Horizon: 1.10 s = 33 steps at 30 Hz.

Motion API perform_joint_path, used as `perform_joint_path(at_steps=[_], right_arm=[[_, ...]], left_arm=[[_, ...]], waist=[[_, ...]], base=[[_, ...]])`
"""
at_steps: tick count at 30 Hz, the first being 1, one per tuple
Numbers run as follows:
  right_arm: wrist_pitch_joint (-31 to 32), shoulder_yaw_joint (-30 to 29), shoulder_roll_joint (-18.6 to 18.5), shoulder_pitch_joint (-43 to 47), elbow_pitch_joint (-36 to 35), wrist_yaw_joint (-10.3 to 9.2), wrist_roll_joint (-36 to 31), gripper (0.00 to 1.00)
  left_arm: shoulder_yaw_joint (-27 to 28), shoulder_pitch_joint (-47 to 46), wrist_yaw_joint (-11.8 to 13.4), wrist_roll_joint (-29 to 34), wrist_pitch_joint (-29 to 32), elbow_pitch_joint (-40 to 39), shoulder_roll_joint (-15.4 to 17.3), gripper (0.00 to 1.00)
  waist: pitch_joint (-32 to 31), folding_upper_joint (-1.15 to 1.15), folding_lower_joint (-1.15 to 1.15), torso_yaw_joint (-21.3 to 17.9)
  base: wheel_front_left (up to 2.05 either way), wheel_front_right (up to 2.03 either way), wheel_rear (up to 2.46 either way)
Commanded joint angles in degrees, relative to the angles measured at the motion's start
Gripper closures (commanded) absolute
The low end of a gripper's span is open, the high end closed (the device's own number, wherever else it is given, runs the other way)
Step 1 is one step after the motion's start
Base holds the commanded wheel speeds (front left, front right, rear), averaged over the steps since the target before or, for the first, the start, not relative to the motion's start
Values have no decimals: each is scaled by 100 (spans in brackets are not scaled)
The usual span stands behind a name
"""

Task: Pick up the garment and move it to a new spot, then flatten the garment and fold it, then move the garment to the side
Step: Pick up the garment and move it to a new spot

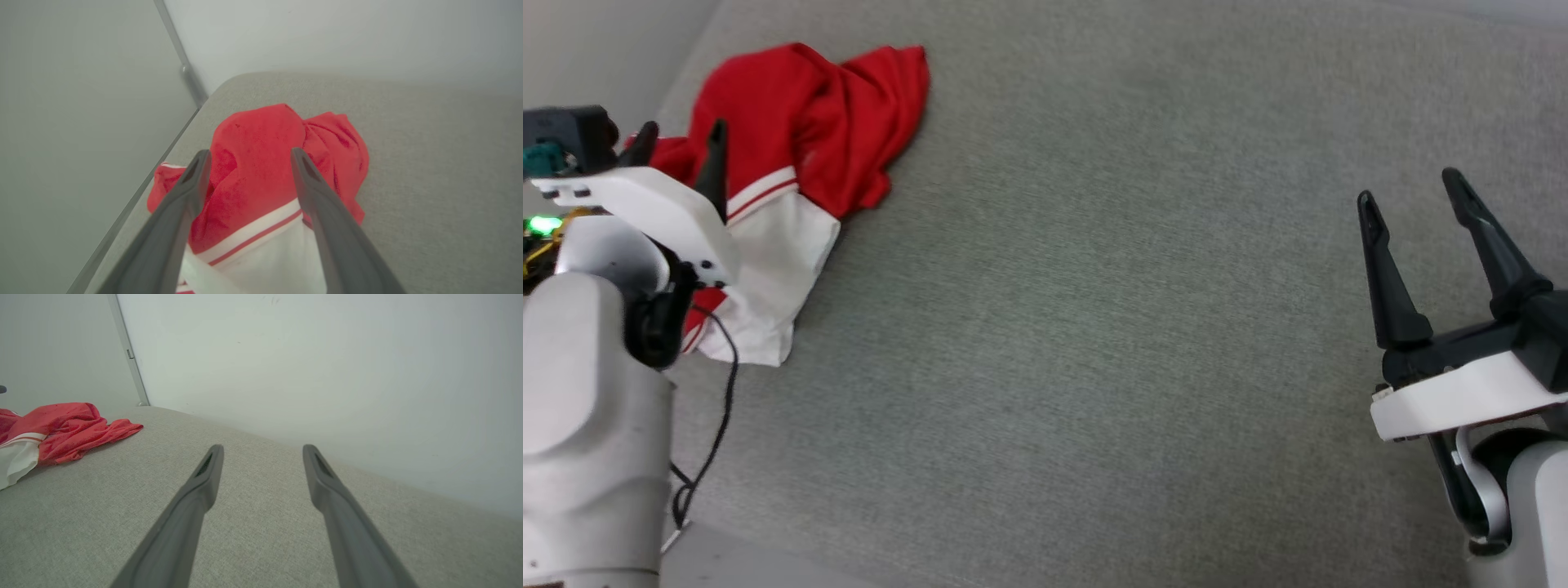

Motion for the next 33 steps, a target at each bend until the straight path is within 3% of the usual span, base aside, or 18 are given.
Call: perform_joint_path(at_steps=[1,7,12,13,14,15,16,21,28,29,33], right_arm=[[-57,-28,-20,-170,-64,-4,31,0],[-227,-23,-8,-347,-4,-4,70,0],[-355,-15,56,-440,74,-4,64,0],[-379,-23,69,-434,77,-4,58,0],[-396,-27,73,-431,71,-4,38,0],[-418,-36,77,-428,64,-4,18,0],[-428,-35,87,-421,55,-4,1,0],[-458,-55,122,-318,81,-4,-30,0],[-496,-67,269,-48,223,-4,-36,0],[-492,-86,318,35,255,-4,-33,0],[-494,-148,412,227,292,-4,-32,0]], left_arm=[[-3,-189,-22,-140,482,220,206,0],[115,-426,-45,-681,2020,1032,653,0],[362,-126,58,-1081,2766,1696,651,0],[382,-68,104,-1118,2829,1770,629,8],[403,-15,127,-1164,2871,1814,595,56],[414,30,135,-1182,2830,1825,573,89],[412,62,143,-1190,2798,1831,563,100],[408,-16,216,-1067,2300,1656,632,100],[399,-239,344,-759,913,1345,833,100],[348,-266,403,-622,486,1262,839,100],[286,-291,505,-455,-306,1100,758,100]], waist=[[635,0,-1,-543],[995,0,-1,-799],[1031,0,-1,-921],[1018,0,-1,-933],[1001,0,-1,-940],[975,0,-1,-940],[942,0,-1,-939],[693,0,-1,-891],[-55,0,-1,-805],[-272,0,-1,-788],[-698,0,-1,-804]], base=[[0,0,0],[0,0,0],[0,0,0],[0,0,0],[0,0,0],[0,0,0],[0,0,0],[0,0,0],[0,0,0],[0,0,0],[0,0,0]])
